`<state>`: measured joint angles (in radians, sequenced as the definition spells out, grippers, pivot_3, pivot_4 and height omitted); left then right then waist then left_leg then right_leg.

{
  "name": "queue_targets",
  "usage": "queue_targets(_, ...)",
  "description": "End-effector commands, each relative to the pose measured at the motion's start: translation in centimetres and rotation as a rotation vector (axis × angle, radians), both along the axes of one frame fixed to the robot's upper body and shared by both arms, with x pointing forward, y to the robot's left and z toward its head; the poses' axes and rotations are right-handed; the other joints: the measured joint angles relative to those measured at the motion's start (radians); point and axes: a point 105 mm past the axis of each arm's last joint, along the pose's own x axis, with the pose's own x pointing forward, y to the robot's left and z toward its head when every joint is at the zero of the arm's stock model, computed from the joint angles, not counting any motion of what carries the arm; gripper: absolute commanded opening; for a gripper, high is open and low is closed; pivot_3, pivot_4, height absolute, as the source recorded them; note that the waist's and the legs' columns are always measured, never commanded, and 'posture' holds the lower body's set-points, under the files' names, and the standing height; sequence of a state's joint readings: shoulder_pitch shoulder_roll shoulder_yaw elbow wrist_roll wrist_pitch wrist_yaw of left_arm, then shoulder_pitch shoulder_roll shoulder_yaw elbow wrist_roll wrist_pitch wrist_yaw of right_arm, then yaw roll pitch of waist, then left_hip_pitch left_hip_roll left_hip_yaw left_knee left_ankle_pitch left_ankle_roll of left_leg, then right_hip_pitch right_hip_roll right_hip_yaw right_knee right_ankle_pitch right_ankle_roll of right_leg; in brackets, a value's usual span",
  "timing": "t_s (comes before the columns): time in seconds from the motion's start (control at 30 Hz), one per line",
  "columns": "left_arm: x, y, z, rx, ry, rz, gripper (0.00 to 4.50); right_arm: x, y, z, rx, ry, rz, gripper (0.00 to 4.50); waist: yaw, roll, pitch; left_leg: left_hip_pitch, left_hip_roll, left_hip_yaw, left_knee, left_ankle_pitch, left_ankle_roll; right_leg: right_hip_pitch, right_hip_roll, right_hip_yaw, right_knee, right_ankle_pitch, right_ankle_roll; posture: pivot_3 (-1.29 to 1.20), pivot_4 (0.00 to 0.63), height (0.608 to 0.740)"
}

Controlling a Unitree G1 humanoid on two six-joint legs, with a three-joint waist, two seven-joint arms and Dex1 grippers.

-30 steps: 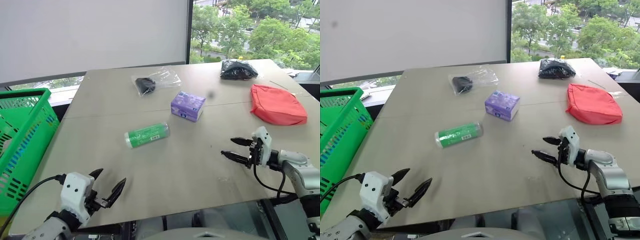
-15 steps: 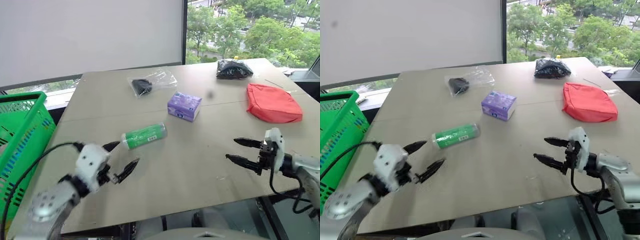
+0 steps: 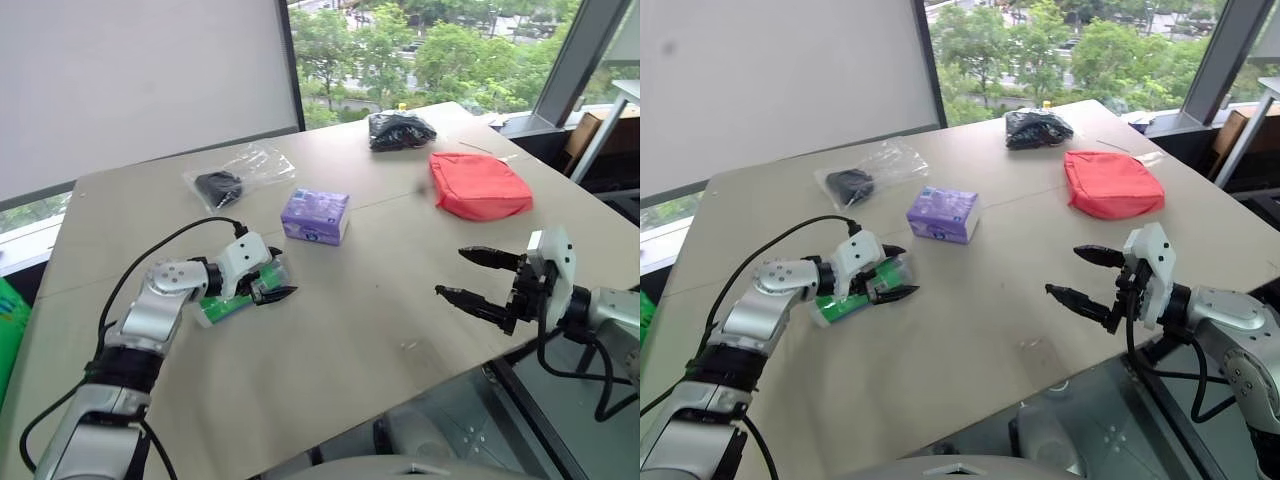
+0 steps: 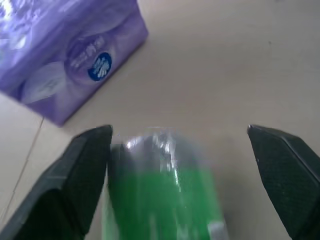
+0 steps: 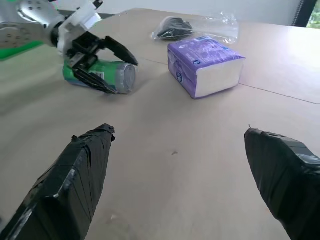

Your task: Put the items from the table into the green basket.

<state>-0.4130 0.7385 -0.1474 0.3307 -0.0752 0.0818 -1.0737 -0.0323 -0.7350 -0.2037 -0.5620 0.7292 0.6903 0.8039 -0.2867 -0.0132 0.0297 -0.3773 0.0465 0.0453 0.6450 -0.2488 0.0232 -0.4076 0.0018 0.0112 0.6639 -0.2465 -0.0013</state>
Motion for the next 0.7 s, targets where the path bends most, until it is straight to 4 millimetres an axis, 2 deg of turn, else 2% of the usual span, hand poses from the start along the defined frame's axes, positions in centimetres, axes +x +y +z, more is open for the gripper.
queue_targets(0.03,-0.8,0.4,-3.4,0.087,0.158,-0.017,4.44,-0.1,0.6,1.1,-0.013,-0.039,0.048,4.5,-0.013,0.0,0.0,0.002,0.0,0.0,0.0,0.0,0.0,0.002,-0.001,0.0,0.0,0.0,0.0,-0.4,0.0,0.74)
queue_targets(0.13,-0.9,0.9,-4.1,0.136,0.199,-0.012,4.44,0.0,0.7,1.0,-0.036,-0.027,0.08,4.5,-0.036,0.0,-0.001,0.017,-0.001,-0.002,-0.002,0.0,0.0,0.015,-0.004,-0.001,-0.002,-0.003,0.0,-0.38,0.0,0.74)
queue_targets(0.3,-1.0,0.8,-3.7,0.116,0.197,0.033,4.44,0.4,1.0,1.4,-0.049,-0.009,0.13,4.5,-0.048,0.003,-0.002,0.026,-0.004,-0.002,-0.007,0.0,0.0,0.023,-0.009,0.001,-0.003,-0.006,0.003,-0.35,0.0,0.74)
queue_targets(0.37,-1.3,0.6,-2.9,0.074,0.178,0.054,4.44,0.6,1.1,1.5,-0.056,-0.009,0.146,4.5,-0.05,0.002,-0.001,0.031,-0.006,-0.002,-0.01,0.0,0.0,0.028,-0.014,0.001,-0.003,-0.007,0.007,-0.32,0.0,0.74)
queue_targets(0.53,-2.6,0.5,-0.7,-0.023,0.118,0.122,4.44,1.2,1.7,1.3,-0.055,0.003,0.186,4.5,-0.044,-0.004,0.003,0.032,-0.006,-0.002,-0.012,-0.001,0.0,0.028,-0.016,0.001,-0.004,-0.008,0.01,-0.27,0.0,0.74)
queue_targets(0.7,-4.4,4.0,-0.8,0.062,0.111,0.253,4.44,1.7,2.7,0.9,-0.046,0.01,0.242,4.5,-0.044,-0.011,0.007,0.031,-0.005,0.0,-0.013,-0.002,0.001,0.026,-0.015,0.003,-0.004,-0.008,0.009,-0.23,0.0,0.74)
